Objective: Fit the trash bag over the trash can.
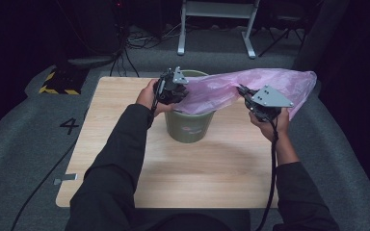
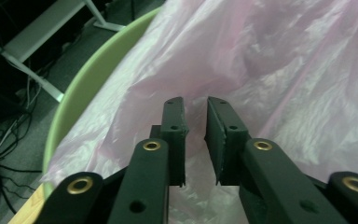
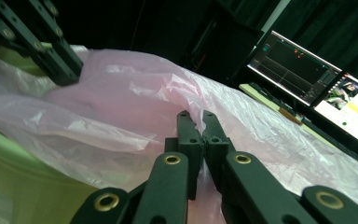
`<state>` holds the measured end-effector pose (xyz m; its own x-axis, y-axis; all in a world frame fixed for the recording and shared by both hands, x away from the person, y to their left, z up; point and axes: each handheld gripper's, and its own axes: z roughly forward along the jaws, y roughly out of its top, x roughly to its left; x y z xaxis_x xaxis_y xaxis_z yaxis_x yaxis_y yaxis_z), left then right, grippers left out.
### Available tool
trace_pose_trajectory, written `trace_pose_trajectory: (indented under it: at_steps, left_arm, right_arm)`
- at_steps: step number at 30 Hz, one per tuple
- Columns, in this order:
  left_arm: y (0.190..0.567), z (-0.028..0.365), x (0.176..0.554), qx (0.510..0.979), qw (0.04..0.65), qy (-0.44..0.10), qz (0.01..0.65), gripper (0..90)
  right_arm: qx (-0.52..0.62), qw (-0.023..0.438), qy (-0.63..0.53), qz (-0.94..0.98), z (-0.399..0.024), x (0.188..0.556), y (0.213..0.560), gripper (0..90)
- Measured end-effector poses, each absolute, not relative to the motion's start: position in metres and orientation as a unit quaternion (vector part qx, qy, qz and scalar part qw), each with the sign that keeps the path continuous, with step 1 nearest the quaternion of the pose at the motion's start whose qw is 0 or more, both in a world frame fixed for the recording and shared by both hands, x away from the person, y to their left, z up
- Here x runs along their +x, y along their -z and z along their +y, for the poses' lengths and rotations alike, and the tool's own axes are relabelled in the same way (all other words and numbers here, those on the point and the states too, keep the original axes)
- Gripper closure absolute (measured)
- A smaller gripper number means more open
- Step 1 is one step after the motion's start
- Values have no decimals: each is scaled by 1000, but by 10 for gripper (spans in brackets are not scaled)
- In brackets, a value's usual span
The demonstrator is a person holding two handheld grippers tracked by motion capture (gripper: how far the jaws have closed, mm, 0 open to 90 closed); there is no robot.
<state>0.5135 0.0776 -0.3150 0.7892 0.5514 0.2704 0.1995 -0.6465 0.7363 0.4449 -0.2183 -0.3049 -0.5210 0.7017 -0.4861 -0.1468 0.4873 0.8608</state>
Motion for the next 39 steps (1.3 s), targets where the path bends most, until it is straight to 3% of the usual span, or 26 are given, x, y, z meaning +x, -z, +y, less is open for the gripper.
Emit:
trace_pose_trajectory:
  at_steps: [5, 16, 20, 27, 31, 34, 39]
  left_arm:
    - [317, 76, 515, 881, 366, -224, 198, 895]
    - [317, 79, 514, 882, 365, -223, 195, 844]
    - [314, 79, 509, 877, 377, -228, 194, 718]
    - [305, 73, 489, 851, 424, -239, 197, 361]
    - [304, 66, 483, 848, 436, -238, 186, 303]
    - [306, 59, 482, 849, 427, -252, 185, 331]
    - [309, 53, 483, 855, 412, -264, 171, 613]
  right_arm:
    - [190, 433, -475, 742, -203, 450, 301, 898]
    - [170, 428, -445, 768, -174, 455, 305, 897]
    - [163, 420, -435, 780, -164, 457, 308, 898]
    - [165, 408, -442, 782, -162, 457, 310, 898]
    - [157, 405, -443, 784, -160, 454, 309, 898]
    - [152, 402, -447, 785, -159, 451, 308, 897]
    - [146, 394, -454, 786, -158, 446, 308, 896]
